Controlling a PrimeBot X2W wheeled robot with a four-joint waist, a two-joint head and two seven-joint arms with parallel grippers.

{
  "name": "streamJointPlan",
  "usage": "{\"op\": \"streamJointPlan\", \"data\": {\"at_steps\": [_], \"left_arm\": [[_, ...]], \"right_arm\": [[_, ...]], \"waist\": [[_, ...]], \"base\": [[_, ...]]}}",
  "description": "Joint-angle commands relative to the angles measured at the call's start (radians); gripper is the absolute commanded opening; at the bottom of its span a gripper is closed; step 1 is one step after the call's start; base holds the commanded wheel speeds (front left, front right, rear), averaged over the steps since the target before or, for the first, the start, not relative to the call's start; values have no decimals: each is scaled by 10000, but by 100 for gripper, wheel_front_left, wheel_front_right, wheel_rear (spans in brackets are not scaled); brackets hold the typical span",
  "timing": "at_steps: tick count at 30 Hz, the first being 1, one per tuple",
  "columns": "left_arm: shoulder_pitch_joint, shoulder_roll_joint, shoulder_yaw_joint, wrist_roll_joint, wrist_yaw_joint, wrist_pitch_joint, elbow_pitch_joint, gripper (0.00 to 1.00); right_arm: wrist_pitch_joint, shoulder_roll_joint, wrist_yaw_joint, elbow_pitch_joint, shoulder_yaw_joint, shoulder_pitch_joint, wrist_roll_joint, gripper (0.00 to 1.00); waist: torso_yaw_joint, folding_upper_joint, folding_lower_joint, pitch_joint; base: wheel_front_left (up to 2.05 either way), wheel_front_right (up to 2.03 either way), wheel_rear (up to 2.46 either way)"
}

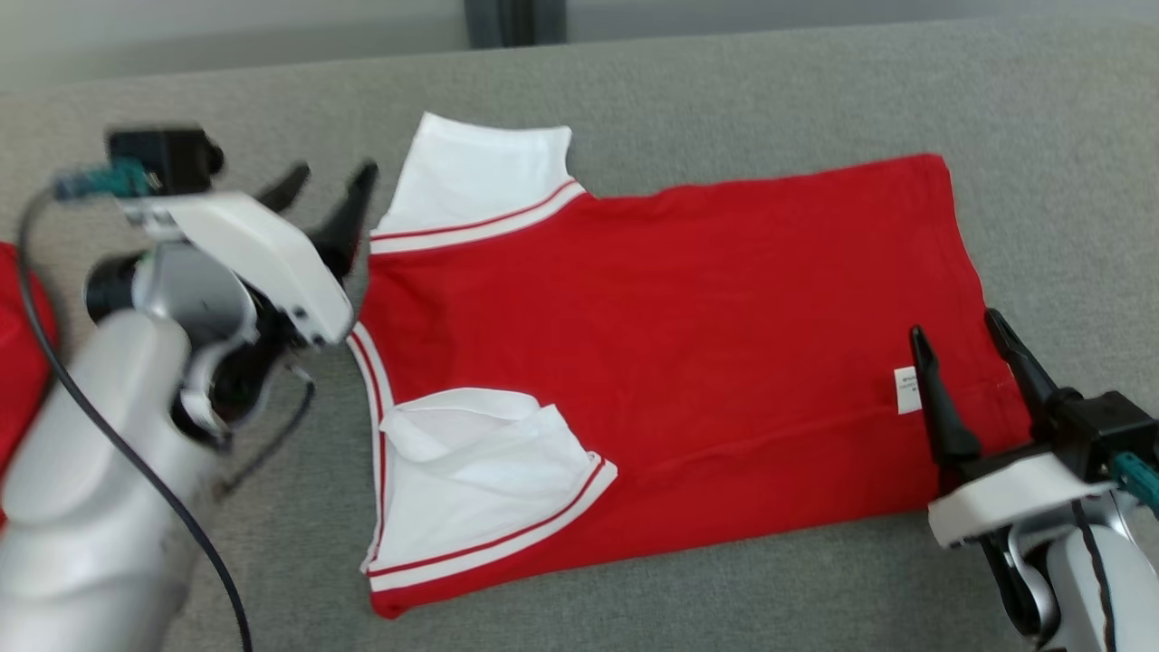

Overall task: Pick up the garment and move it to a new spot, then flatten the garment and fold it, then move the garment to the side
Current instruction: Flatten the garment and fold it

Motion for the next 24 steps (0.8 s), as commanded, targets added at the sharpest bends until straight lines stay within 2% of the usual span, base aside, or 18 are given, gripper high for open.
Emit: {"op": "streamJointPlan", "data": {"at_steps": [1, 7, 13, 16, 24], "left_arm": [[-518, 28, 172, -307, -135, 342, 298, 100], [-2849, 125, 378, -1125, -36, 2543, 1893, 100], [-4761, 417, 79, -892, 95, 3947, 3122, 100], [-5474, 609, -122, -640, 89, 4327, 3577, 100], [-6519, 899, -488, -98, -52, 4439, 4518, 100]], "right_arm": [[-85, 21, -6, -58, 67, -245, 61, 100], [-106, 208, -6, -254, 227, -888, 49, 100], [-108, 365, -6, -407, 326, -1316, 52, 100], [-109, 435, -6, -450, 369, -1520, 81, 100], [-109, 558, -6, -487, 576, -1915, 91, 100]], "waist": [[-405, 0, 0, 556], [-812, 0, 0, 1427], [-1194, 0, 0, 2226], [-1399, 0, 0, 2587], [-1874, 0, 0, 3158]], "base": [[0, 0, 0], [0, 0, 0], [0, 0, 0], [0, 0, 0], [0, 0, 0]]}}
